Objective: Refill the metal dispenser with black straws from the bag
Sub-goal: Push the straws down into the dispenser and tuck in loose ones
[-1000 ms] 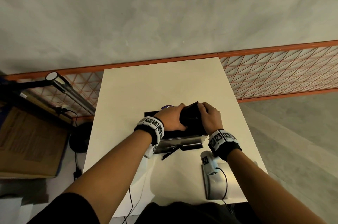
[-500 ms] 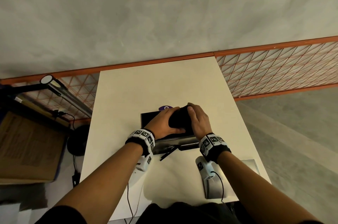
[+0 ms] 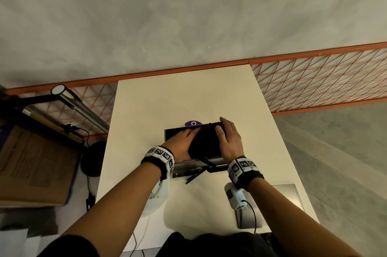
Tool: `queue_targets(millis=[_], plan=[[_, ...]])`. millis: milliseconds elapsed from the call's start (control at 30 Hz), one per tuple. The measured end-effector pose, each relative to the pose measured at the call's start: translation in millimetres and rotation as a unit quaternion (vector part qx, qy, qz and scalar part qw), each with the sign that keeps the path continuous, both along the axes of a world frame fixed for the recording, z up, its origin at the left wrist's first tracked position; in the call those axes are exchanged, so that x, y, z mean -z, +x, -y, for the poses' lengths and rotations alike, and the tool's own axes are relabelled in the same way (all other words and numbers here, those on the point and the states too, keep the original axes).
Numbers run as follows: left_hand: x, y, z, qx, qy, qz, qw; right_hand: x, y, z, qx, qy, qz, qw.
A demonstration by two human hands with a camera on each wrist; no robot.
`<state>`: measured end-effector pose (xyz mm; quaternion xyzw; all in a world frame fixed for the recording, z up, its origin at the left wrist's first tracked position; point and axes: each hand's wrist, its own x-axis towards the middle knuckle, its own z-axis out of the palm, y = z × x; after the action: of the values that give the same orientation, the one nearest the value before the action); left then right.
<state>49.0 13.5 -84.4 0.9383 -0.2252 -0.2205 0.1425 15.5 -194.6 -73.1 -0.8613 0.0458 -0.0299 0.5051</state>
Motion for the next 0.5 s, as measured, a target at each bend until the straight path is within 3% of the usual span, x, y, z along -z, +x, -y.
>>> queue_targets(millis=[267,433,500], plan=[[-16.9,1.2,35.3,-0.047,0.019,-0.013,0.999,-5.1,9.8,8.2,0.046,0.085,0.012,0.995],[-28.4,1.1,53.3,-0.063,0.051,0.010,0.997,-3.9,11.4,12.4,0.144,0.187,-0.026,0.971],[-30.6,-3.7,60.4,-0.062,0.078,0.022,0.995,-4.5,12.3,14.5,0.171,0.189,-0.044,0.966]])
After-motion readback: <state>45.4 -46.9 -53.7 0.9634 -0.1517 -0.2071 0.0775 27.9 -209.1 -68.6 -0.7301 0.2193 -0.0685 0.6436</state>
